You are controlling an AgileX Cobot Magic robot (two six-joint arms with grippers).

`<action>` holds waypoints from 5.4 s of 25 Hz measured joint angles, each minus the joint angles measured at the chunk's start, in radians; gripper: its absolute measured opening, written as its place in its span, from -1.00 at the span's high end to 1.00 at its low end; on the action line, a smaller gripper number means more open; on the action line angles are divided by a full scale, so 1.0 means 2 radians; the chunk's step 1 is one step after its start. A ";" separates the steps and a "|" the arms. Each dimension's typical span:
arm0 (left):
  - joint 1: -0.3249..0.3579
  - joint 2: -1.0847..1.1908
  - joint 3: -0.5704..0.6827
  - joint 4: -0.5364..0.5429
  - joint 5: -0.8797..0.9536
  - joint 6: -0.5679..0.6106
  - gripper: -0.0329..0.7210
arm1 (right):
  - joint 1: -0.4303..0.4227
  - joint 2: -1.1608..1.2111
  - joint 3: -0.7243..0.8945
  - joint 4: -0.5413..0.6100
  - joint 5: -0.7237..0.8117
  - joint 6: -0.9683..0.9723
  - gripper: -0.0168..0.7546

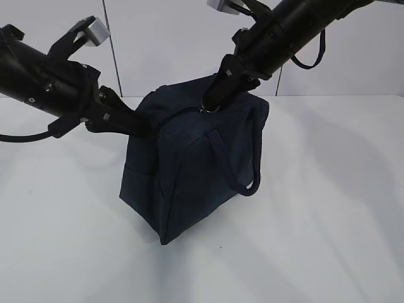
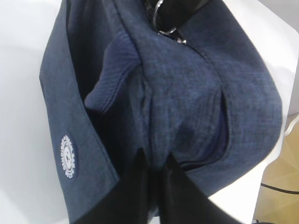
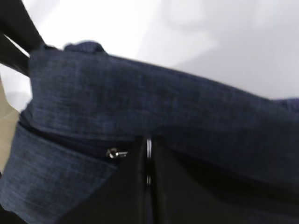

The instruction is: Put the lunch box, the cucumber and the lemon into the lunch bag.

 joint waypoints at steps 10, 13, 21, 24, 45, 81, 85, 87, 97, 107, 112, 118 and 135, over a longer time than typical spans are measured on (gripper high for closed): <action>0.000 0.000 0.000 -0.001 0.010 0.001 0.91 | -0.001 0.000 0.000 -0.028 0.000 0.000 0.94; 0.000 0.000 0.000 -0.001 0.011 0.001 0.91 | -0.010 0.000 -0.002 -0.028 0.000 0.000 0.94; 0.000 0.000 0.000 -0.002 0.016 0.001 0.91 | -0.032 0.001 -0.003 -0.027 -0.012 0.000 0.94; 0.000 0.000 0.000 -0.001 0.018 0.001 0.91 | -0.032 0.002 -0.003 -0.015 -0.018 -0.014 0.94; 0.000 0.000 0.000 0.003 0.030 0.004 0.90 | -0.039 0.005 -0.019 -0.029 -0.121 -0.028 0.94; 0.000 0.000 0.000 0.027 0.012 0.002 0.86 | -0.082 0.118 -0.057 0.106 -0.150 -0.110 0.94; 0.005 0.000 0.000 0.029 0.010 -0.032 0.50 | -0.082 0.118 -0.060 0.110 -0.140 -0.114 0.94; 0.007 0.000 0.000 0.029 0.011 -0.045 0.17 | -0.082 0.118 -0.060 0.111 -0.137 -0.114 0.94; 0.008 -0.049 -0.025 0.076 0.011 -0.133 -0.35 | -0.082 0.118 -0.060 0.117 -0.128 -0.116 0.94; 0.008 0.009 -0.194 0.120 0.042 -0.205 -0.35 | -0.082 0.118 -0.060 0.119 -0.121 -0.116 0.94; 0.008 0.067 -0.252 0.129 0.056 -0.218 -0.25 | -0.082 0.118 -0.060 0.121 -0.119 -0.116 0.94; 0.007 0.129 -0.304 0.118 0.076 -0.224 -0.21 | -0.082 0.118 -0.060 0.121 -0.114 -0.116 0.94; -0.033 0.231 -0.383 0.091 0.063 -0.228 -0.18 | -0.082 0.118 -0.060 0.134 -0.102 -0.116 0.94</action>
